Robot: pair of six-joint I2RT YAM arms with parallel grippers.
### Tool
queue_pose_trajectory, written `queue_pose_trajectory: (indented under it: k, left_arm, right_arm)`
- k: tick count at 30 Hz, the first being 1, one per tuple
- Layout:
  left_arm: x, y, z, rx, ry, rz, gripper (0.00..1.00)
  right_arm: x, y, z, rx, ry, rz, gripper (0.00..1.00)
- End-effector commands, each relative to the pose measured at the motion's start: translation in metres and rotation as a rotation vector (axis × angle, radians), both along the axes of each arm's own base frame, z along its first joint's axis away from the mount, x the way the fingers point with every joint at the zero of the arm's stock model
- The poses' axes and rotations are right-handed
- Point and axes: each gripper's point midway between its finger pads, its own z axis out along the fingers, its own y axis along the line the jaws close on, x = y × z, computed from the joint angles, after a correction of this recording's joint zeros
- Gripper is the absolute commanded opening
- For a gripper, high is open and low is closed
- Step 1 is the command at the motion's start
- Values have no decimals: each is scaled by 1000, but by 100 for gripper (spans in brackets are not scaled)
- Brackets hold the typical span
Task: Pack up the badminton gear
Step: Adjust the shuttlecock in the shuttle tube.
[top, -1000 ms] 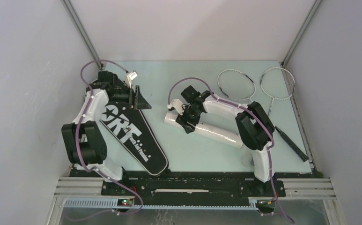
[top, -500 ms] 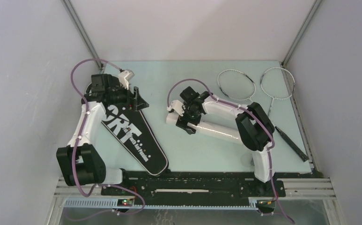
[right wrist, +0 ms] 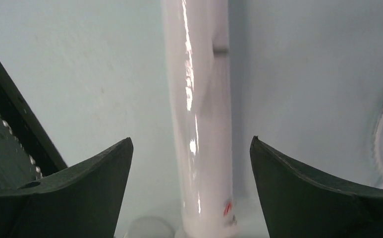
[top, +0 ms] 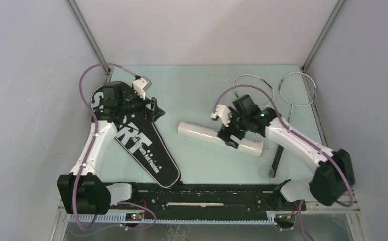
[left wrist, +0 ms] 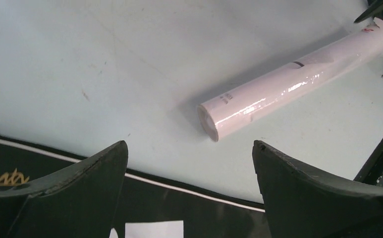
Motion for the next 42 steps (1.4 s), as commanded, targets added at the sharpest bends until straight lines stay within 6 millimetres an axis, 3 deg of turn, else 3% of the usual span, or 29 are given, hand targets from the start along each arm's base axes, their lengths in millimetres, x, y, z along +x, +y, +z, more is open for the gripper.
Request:
queue_pose_trajectory:
  k: [1, 8, 11, 15, 21, 27, 38, 42]
  left_arm:
    - [3, -18, 12, 59, -125, -45, 100]
    - [-9, -62, -1, 176, -194, -276, 100]
    - [-15, -81, -16, 246, -195, -403, 100]
    - [-22, -102, -42, 355, -232, -561, 100]
    - [-21, -128, -67, 520, -353, -739, 100]
    - [-18, -152, -111, 721, -451, -939, 100]
    - [-1, -215, -142, 832, -492, -1080, 100]
    - [-3, -228, -157, 861, -438, -1123, 97]
  right_arm:
    - [-27, -58, -5, -26, 42, -108, 95]
    - [-78, -130, -15, -114, 88, -207, 91]
    - [-87, -153, -19, -136, 116, -268, 91]
    - [-92, -169, -31, -124, 167, -323, 93]
    - [-95, -167, -39, -31, 332, -412, 94]
    - [-89, -175, -42, 17, 379, -481, 98]
    - [-89, -181, -44, 76, 422, -514, 95]
    - [-87, -177, -42, 104, 411, -502, 95]
